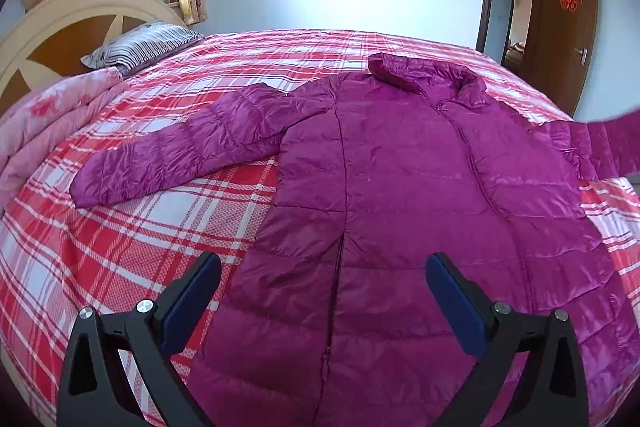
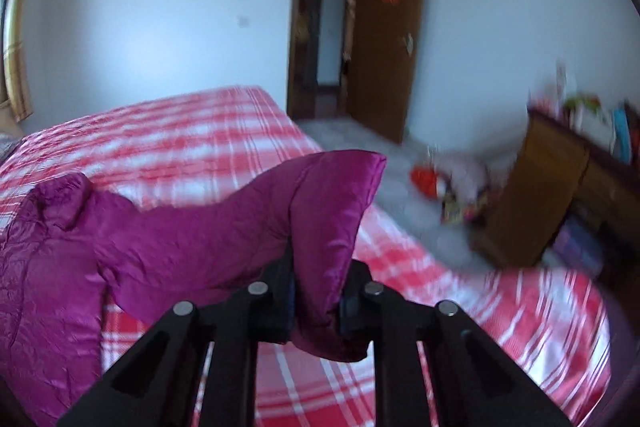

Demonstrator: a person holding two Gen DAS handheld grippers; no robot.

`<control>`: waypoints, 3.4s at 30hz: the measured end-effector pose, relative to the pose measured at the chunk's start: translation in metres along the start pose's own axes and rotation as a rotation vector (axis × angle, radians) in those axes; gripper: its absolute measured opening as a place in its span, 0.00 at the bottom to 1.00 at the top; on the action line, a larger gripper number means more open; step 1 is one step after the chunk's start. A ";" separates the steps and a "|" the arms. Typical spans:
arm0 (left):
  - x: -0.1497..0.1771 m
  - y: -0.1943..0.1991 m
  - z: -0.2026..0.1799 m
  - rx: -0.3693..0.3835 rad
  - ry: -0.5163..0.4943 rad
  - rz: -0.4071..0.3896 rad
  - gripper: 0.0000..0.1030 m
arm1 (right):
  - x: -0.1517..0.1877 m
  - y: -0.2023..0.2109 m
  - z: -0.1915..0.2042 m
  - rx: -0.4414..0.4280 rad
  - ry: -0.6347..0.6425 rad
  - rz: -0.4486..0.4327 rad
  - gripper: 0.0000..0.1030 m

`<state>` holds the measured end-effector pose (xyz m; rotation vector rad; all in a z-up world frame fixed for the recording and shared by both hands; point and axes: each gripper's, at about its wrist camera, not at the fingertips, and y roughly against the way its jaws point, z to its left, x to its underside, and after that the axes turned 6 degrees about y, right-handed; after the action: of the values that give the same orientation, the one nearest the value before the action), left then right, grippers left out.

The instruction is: Fold large clothes

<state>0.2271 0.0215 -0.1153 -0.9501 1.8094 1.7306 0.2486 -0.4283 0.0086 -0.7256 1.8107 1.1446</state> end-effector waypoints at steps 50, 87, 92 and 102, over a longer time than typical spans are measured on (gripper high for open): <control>-0.058 0.012 -0.043 -0.034 -0.123 -0.154 0.99 | -0.009 0.021 0.255 -0.629 0.202 -0.068 0.63; -0.060 -0.161 -0.084 -0.020 -0.160 0.119 0.99 | -0.015 -0.116 0.224 -0.504 0.068 0.204 0.51; -0.060 -0.160 -0.084 -0.025 -0.163 0.115 0.99 | -0.016 -0.157 0.261 -0.537 0.104 0.246 0.50; -0.060 -0.161 -0.083 -0.026 -0.165 0.113 0.99 | 0.011 -0.196 0.275 -0.518 0.090 0.345 0.43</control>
<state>0.3968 -0.0459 -0.1703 -0.7040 1.7674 1.8468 0.4988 -0.2594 -0.1429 -0.7787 1.7697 1.8775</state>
